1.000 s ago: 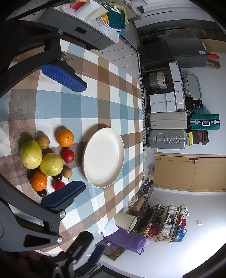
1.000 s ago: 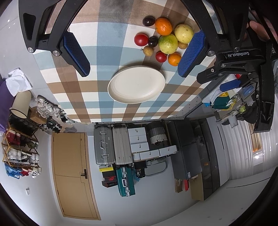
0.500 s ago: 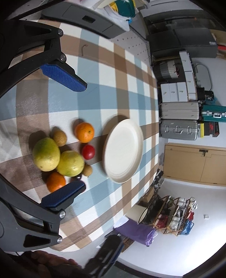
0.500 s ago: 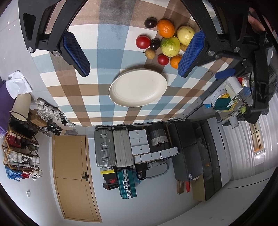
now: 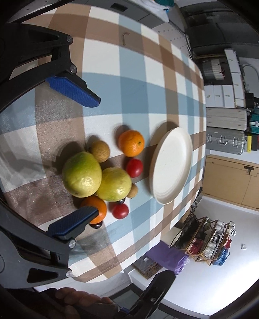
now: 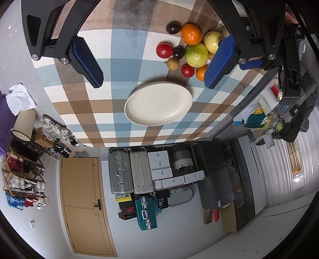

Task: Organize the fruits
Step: 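Lower the left gripper onto the large green citrus and close it, then lift the green citrus with the left gripper while the right gripper grasps an orange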

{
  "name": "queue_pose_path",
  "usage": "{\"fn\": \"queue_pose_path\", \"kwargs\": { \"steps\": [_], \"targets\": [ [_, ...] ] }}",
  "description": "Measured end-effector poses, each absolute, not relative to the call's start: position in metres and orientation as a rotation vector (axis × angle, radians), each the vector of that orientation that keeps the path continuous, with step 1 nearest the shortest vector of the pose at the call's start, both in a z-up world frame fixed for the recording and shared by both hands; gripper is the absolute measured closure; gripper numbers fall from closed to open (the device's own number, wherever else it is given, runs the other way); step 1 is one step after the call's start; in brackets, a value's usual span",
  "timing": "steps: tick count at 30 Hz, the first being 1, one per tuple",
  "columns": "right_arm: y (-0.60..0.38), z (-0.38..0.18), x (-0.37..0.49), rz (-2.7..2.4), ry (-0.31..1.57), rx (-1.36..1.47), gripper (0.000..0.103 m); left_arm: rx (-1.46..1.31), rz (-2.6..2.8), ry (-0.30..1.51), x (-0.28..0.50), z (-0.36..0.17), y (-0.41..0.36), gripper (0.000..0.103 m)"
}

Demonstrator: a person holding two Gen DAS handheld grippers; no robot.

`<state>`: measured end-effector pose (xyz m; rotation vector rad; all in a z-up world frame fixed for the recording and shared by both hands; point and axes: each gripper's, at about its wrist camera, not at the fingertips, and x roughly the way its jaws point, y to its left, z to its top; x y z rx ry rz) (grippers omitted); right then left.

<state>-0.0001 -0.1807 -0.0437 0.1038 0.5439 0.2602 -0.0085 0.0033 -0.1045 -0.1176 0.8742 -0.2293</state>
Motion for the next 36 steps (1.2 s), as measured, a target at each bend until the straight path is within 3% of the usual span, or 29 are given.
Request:
{"fn": "queue_pose_path", "kwargs": {
  "steps": [2,13,26,36],
  "targets": [
    [-0.180,-0.044,0.000,0.259,0.544,0.104,0.000,-0.128,-0.246,0.885,-0.008,-0.108,0.002,0.009],
    [-0.185,-0.047,0.000,0.250,0.555,0.107,0.000,-0.203,-0.379,0.941,-0.001,-0.126,-0.003,0.052],
    [-0.179,-0.065,-0.002,0.331,0.617,0.083,0.000,-0.244,-0.409,0.941,-0.006,-0.126,0.005,0.052],
    [-0.155,-0.089,-0.007,0.448,0.699,0.022,0.001,-0.252,-0.365,0.818,-0.020,-0.085,0.027,0.052]
  ]
}}
